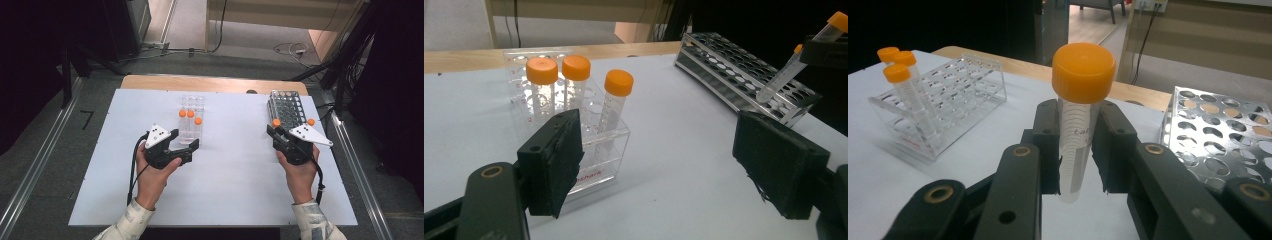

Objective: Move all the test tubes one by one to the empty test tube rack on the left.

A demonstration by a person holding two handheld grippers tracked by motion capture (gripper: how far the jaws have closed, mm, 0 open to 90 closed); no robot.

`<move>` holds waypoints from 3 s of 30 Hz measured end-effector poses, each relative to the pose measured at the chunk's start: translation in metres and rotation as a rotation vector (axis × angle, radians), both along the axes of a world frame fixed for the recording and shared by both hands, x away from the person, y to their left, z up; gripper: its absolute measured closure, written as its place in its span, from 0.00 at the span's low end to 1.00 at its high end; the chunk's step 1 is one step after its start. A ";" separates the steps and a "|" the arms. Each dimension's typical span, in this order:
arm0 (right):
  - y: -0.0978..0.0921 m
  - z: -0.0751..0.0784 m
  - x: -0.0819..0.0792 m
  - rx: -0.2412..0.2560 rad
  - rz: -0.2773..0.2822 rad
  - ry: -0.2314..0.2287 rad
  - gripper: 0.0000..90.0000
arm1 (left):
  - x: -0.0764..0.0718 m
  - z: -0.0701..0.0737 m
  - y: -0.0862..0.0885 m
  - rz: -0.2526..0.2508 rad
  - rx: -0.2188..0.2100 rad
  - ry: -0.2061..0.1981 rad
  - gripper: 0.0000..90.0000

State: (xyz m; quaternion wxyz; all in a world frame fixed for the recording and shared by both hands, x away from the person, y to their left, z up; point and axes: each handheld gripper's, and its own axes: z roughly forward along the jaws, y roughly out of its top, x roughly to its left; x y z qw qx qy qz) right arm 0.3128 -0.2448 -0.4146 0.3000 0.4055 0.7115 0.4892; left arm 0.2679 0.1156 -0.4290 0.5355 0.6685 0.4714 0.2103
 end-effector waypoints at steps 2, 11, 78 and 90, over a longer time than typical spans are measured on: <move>0.002 -0.001 0.000 -0.001 0.006 0.003 0.79 | 0.000 0.000 0.000 -0.001 0.000 0.000 0.22; 0.010 -0.005 -0.002 -0.010 0.029 0.013 0.79 | 0.000 0.000 0.000 -0.002 0.000 0.000 0.22; 0.075 -0.031 -0.021 -0.093 0.214 0.082 0.79 | -0.002 -0.002 -0.005 -0.019 0.008 0.006 0.22; 0.086 -0.035 -0.025 -0.109 0.249 0.086 0.79 | -0.003 -0.003 -0.010 -0.042 0.007 0.005 0.22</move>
